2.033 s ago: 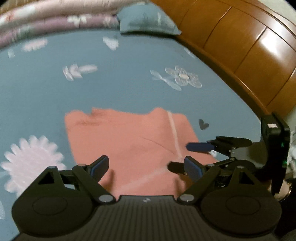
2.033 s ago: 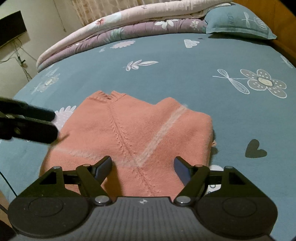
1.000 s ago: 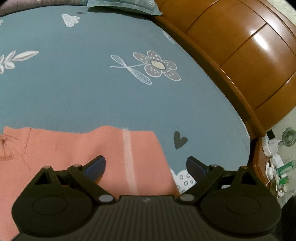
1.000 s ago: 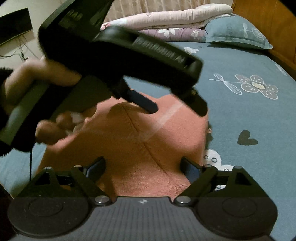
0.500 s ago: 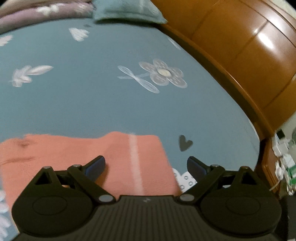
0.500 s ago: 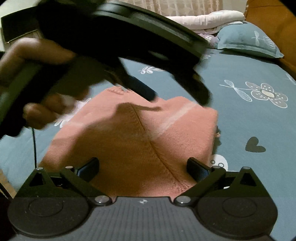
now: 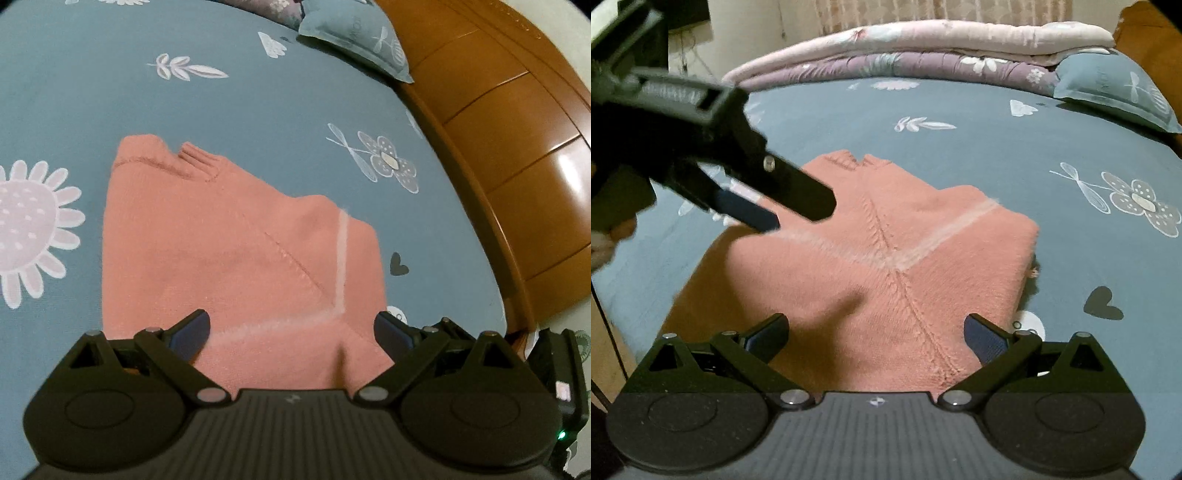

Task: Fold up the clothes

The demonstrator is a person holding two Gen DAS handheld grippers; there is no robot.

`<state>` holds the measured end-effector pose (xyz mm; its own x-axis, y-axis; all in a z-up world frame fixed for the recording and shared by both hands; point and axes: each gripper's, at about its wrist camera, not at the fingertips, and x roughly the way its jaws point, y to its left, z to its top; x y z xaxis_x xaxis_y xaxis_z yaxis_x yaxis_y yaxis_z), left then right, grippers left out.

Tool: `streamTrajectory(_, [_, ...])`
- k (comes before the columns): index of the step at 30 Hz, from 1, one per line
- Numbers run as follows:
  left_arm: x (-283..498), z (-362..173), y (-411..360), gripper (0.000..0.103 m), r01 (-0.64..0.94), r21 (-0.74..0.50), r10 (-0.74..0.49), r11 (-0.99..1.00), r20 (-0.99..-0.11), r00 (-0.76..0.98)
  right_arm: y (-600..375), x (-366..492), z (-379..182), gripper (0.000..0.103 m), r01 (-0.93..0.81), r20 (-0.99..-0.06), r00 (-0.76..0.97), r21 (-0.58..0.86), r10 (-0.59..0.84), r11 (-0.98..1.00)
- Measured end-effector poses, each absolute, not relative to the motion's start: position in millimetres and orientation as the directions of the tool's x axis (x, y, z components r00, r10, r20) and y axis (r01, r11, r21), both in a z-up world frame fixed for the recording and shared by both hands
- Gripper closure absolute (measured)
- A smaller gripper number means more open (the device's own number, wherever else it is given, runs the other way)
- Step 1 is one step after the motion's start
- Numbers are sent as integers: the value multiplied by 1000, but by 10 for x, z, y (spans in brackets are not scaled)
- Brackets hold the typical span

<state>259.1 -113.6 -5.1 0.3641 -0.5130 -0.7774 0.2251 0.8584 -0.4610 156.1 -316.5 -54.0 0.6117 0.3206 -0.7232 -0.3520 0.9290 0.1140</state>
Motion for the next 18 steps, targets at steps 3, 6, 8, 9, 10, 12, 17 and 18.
streamTrajectory(3, [2518, 57, -1098, 8, 244, -407, -474, 880, -781, 407, -3146, 1623, -541, 0, -359, -742, 596, 96, 307, 928])
streamTrajectory(6, [2462, 86, -1008, 8, 247, -393, -464, 885, -778, 423, -3109, 1652, -545, 0, -364, -759, 584, 72, 288, 929])
streamTrajectory(8, [2428, 76, -933, 8, 249, -383, -456, 890, -781, 426, -3068, 1662, -551, 0, -356, -767, 583, 54, 267, 933])
streamTrajectory(9, [2421, 71, -895, 8, 250, -375, -450, 892, -783, 430, -3042, 1672, -551, 0, -347, -772, 583, 45, 253, 937])
streamTrajectory(10, [2418, 65, -855, 8, 252, -366, -443, 896, -785, 434, -3017, 1681, -552, 0, -338, -776, 583, 35, 239, 940])
streamTrajectory(12, [2425, 68, -774, 8, 261, -359, -441, 896, -783, 438, -2957, 1701, -541, 0, -318, -788, 580, 13, 206, 948])
streamTrajectory(17, [2493, 36, -580, 8, 296, -329, -433, 897, -789, 436, -2820, 1717, -337, 0, -247, -783, 595, 37, 181, 968])
streamTrajectory(18, [2511, 22, -535, 8, 311, -323, -436, 894, -789, 433, -2770, 1715, -309, 0, -234, -776, 603, 46, 182, 971])
